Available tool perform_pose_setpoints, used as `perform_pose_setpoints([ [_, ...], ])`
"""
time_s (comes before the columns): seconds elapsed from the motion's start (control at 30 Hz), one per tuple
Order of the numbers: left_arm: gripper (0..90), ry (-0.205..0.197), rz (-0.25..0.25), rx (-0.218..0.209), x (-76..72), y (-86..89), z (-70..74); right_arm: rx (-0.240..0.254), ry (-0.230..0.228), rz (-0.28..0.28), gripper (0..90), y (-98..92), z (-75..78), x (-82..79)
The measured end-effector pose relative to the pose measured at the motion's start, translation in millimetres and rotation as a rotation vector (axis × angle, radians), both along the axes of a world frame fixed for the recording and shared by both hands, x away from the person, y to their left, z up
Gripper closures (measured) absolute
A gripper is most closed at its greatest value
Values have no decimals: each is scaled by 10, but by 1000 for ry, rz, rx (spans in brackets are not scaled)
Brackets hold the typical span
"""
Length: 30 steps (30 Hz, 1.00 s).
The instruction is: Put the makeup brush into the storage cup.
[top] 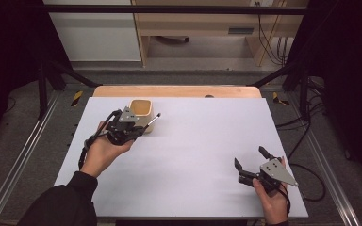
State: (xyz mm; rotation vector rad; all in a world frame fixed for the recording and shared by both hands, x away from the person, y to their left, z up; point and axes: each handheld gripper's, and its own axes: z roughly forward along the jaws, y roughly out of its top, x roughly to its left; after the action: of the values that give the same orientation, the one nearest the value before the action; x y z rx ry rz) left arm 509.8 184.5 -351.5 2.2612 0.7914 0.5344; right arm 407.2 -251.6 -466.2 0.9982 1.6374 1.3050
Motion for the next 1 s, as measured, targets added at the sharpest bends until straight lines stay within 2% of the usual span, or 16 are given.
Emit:
perform_pose_setpoints([
  [0.57, 842, -31, 21, -44, 18, -17, 51, -2, -1, 1, 46, 3, 1, -1],
  [1.0, 841, -51, 47, -56, 53, 15, 70, -2, -2, 0, 46, 0, 2, -1],
])
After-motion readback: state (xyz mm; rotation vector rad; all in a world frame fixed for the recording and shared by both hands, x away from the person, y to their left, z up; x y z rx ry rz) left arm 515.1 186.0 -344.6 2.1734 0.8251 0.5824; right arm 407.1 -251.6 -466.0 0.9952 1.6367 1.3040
